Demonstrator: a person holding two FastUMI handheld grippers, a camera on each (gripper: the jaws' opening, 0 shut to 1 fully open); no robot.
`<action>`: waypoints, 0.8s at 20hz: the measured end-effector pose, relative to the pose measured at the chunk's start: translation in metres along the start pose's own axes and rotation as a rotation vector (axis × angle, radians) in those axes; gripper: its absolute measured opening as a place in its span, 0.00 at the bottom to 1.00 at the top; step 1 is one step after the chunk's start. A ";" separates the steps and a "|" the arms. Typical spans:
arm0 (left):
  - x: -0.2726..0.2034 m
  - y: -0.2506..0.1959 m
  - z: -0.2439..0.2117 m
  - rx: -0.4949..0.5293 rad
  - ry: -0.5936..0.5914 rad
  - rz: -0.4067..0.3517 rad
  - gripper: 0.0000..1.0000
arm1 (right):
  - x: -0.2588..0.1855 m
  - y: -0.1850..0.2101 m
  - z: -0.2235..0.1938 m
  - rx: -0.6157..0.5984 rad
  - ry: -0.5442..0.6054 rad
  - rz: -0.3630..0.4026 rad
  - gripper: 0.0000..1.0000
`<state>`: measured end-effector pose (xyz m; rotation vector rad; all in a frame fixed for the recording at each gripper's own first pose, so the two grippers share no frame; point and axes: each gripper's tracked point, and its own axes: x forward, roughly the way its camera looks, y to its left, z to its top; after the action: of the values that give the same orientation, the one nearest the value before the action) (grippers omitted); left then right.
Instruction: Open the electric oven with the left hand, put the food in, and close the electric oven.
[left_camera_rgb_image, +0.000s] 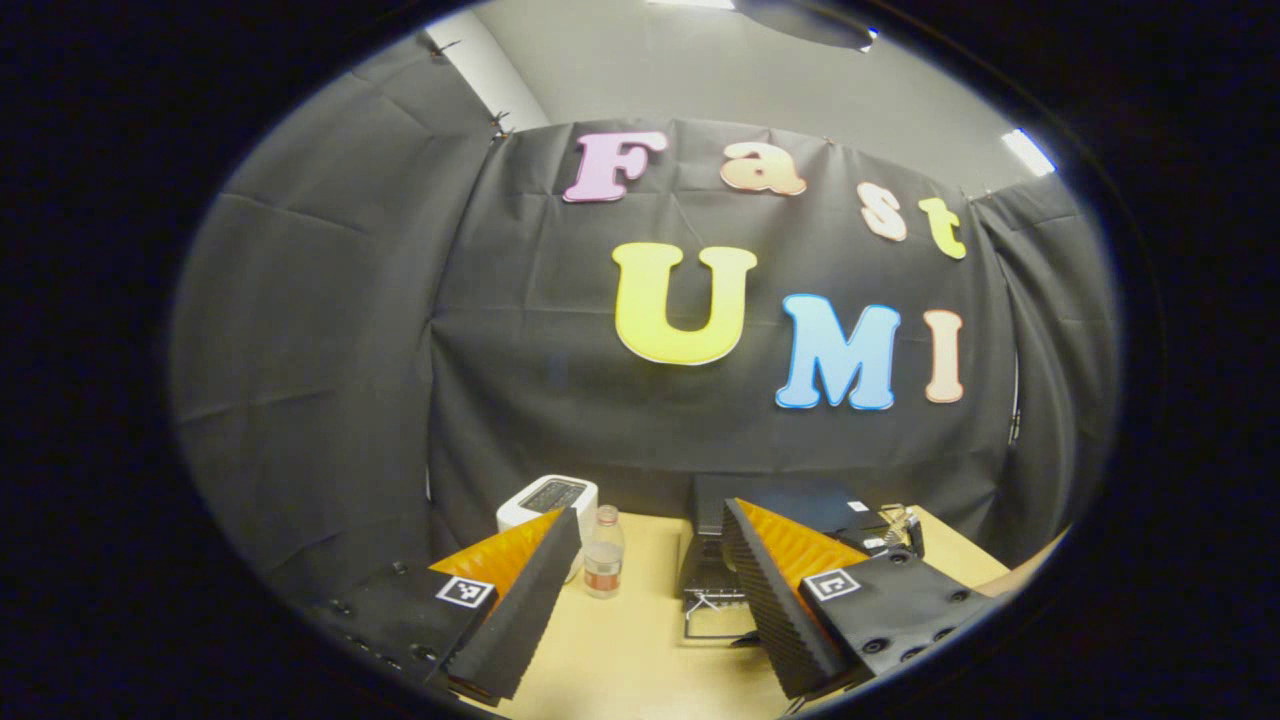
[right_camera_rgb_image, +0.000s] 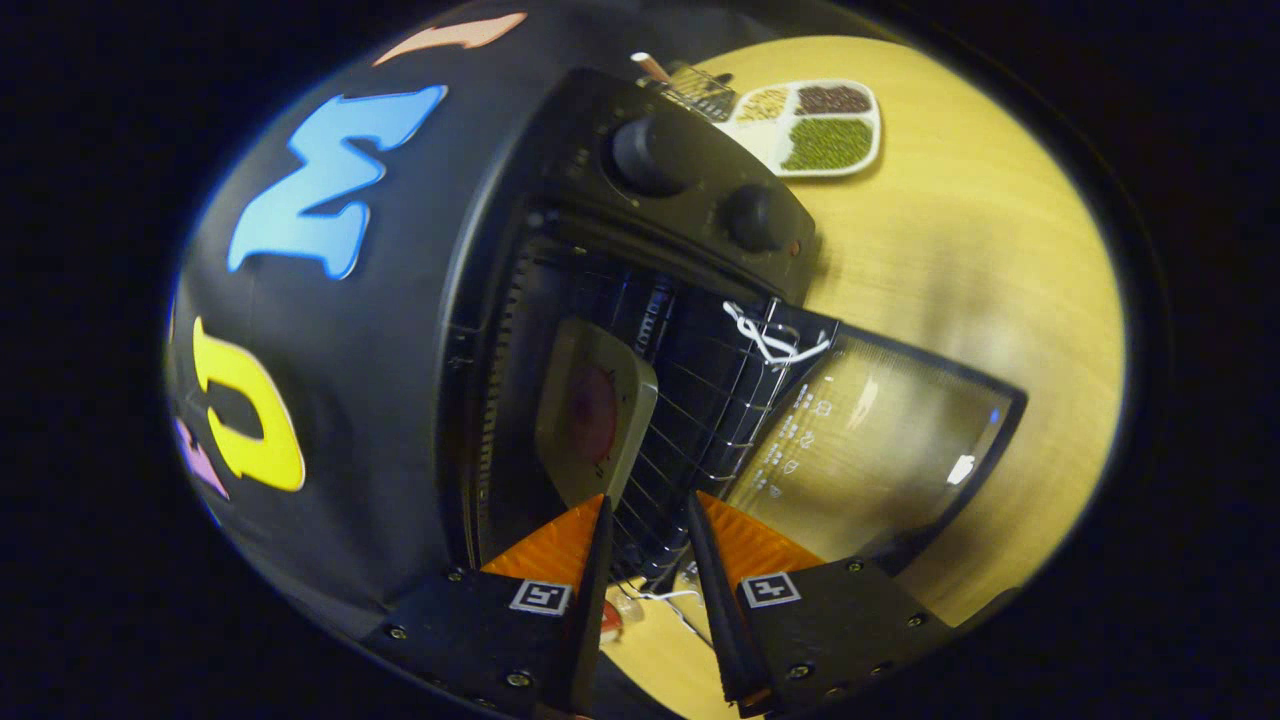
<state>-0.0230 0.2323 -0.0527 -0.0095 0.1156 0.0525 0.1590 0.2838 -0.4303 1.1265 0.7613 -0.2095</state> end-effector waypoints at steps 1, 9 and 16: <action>0.001 -0.009 0.000 0.000 -0.002 -0.016 1.00 | -0.012 -0.005 0.003 -0.072 0.001 0.008 0.47; 0.017 -0.075 0.002 -0.023 -0.001 -0.125 1.00 | -0.103 -0.035 0.063 -0.632 -0.101 0.021 0.48; 0.023 -0.130 0.013 0.014 -0.021 -0.191 1.00 | -0.223 0.032 0.132 -1.003 -0.387 0.166 0.47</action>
<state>0.0083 0.1041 -0.0417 -0.0057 0.0935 -0.1388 0.0695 0.1345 -0.2352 0.1739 0.3293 0.1011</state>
